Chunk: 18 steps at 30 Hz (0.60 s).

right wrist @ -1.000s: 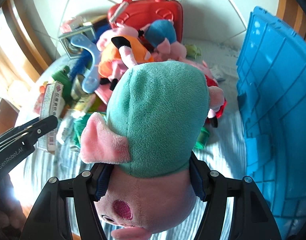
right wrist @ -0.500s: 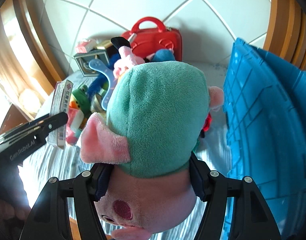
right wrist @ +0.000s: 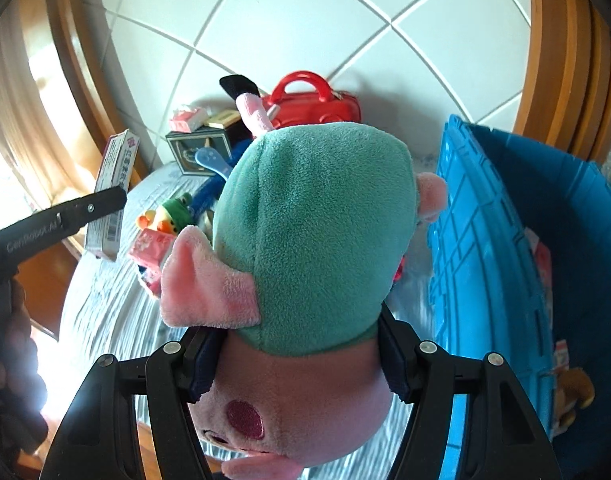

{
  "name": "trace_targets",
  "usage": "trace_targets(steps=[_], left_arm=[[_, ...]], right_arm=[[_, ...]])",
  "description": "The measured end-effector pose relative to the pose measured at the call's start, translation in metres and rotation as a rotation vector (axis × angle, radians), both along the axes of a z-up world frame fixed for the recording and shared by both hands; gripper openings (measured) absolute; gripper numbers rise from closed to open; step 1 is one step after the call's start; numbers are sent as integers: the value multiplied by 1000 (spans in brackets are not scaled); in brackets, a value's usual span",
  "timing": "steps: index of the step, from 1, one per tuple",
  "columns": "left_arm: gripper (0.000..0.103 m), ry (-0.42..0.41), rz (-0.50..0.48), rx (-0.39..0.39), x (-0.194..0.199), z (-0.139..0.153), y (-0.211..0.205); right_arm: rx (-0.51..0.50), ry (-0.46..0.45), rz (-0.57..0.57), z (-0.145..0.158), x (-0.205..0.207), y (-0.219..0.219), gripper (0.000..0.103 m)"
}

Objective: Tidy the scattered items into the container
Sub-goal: 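Lift the box with the left tool while the right tool carries the pig toward the blue bin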

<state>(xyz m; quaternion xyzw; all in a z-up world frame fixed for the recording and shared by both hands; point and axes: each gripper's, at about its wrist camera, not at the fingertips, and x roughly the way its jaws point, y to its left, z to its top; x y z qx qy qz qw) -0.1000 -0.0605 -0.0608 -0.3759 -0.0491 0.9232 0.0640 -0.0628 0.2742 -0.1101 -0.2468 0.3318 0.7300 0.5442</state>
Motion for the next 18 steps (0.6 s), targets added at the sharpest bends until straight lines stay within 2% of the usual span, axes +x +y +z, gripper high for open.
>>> trace_targets(steps=[7, 18], left_arm=[[29, 42, 6, -19, 13, 26, 14], [29, 97, -59, -17, 28, 60, 70]], right_arm=[[44, 32, 12, 21, 13, -9, 67], [110, 73, -29, 59, 65, -28, 67]])
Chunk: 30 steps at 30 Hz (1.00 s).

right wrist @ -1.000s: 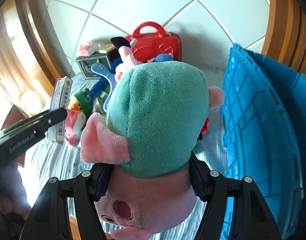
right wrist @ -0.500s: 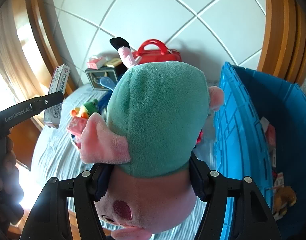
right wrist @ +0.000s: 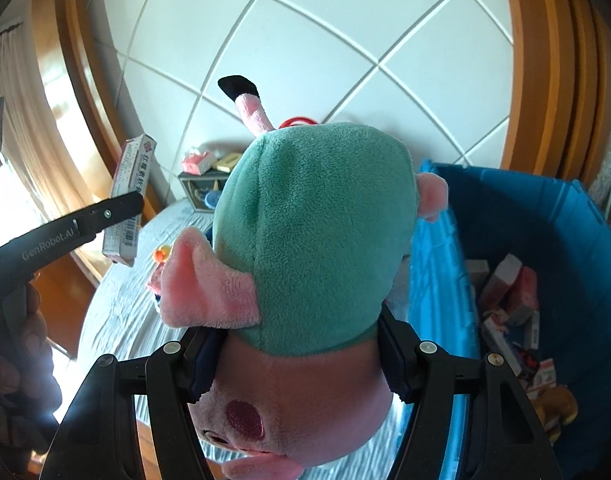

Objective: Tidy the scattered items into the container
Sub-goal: 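Lift the box with the left tool while the right tool carries the pig toward the blue bin, then open the left tool over the blue bin while the right tool drops the pig inside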

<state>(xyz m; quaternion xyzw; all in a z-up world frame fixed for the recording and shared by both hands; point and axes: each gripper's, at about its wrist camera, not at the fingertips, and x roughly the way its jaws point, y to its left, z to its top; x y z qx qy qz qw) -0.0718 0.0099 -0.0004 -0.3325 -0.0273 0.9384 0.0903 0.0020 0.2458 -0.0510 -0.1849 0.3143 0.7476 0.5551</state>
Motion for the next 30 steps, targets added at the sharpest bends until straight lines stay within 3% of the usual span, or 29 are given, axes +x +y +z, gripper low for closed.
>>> trace_targets(steps=[15, 30], left_arm=[[29, 16, -190, 9, 2, 13, 127], [29, -31, -386, -14, -1, 5, 257]], right_arm=[[34, 6, -163, 20, 112, -22, 67], [-8, 19, -367, 3, 224, -45, 67]])
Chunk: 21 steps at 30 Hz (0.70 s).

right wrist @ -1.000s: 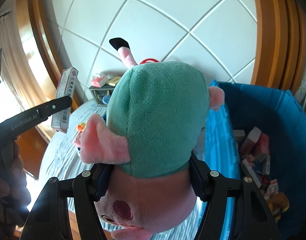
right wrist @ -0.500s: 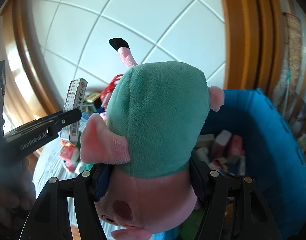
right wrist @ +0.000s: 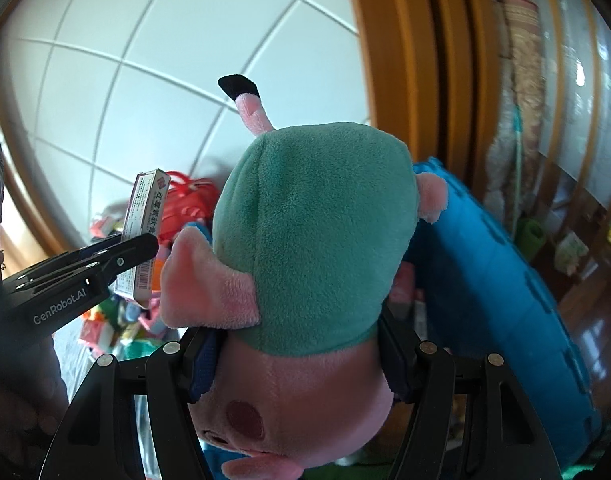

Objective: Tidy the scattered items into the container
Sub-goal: 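Open the left tool over the blue bin while the right tool drops the pig inside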

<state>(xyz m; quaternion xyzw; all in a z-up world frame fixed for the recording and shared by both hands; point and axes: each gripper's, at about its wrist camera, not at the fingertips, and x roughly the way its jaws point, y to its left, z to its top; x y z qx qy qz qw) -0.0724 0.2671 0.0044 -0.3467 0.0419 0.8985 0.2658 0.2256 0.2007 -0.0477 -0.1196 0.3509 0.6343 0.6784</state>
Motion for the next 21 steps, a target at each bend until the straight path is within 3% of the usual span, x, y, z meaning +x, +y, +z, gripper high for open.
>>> trace_targets(steps=[10, 21], left_arm=[[29, -57, -93, -7, -10, -24, 70], [29, -70, -106, -30, -31, -36, 102]], right_arm=[[-58, 0, -100, -21, 55, -9, 67], [-86, 4, -160, -35, 90, -1, 67]])
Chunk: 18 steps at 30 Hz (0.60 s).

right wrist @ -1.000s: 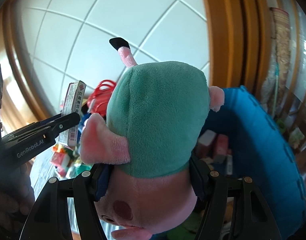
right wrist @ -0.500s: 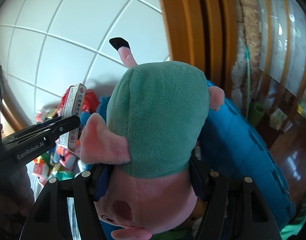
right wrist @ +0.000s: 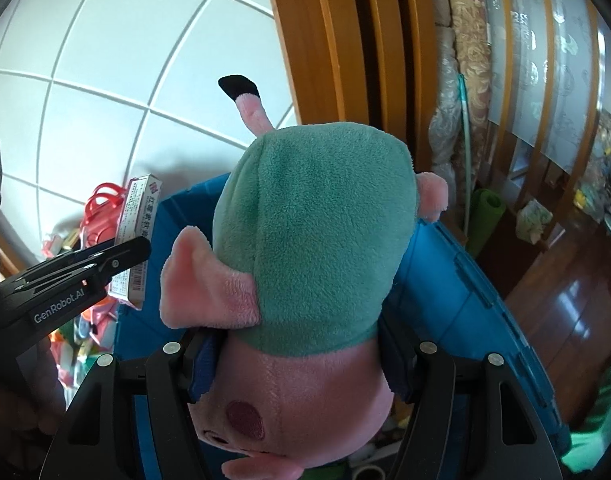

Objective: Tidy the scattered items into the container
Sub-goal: 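Open the left tool over the blue bin while the right tool drops the pig inside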

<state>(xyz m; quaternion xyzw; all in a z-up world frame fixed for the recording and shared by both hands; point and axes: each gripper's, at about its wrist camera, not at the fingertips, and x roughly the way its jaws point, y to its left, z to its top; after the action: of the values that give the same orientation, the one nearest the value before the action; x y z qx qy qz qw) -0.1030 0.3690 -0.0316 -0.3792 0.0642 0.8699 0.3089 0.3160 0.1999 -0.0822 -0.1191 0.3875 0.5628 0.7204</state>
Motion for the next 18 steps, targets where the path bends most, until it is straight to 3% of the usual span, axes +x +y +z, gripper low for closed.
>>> trace_targets(steps=[7, 10, 11, 12, 18], left_arm=[[29, -6, 15, 2, -12, -1, 3], [32, 22, 45, 3, -14, 2, 3], [65, 26, 45, 8, -15, 4, 3], [103, 24, 42, 27, -16, 6, 1], [103, 1, 77, 51, -23, 5, -15]], right_arm=[[-4, 3, 6, -3, 6, 11, 67], [-2, -11, 17, -3, 6, 18, 77], [1, -17, 19, -3, 4, 19, 95], [15, -29, 8, -1, 5, 19, 103], [3, -1, -17, -10, 3, 19, 103]])
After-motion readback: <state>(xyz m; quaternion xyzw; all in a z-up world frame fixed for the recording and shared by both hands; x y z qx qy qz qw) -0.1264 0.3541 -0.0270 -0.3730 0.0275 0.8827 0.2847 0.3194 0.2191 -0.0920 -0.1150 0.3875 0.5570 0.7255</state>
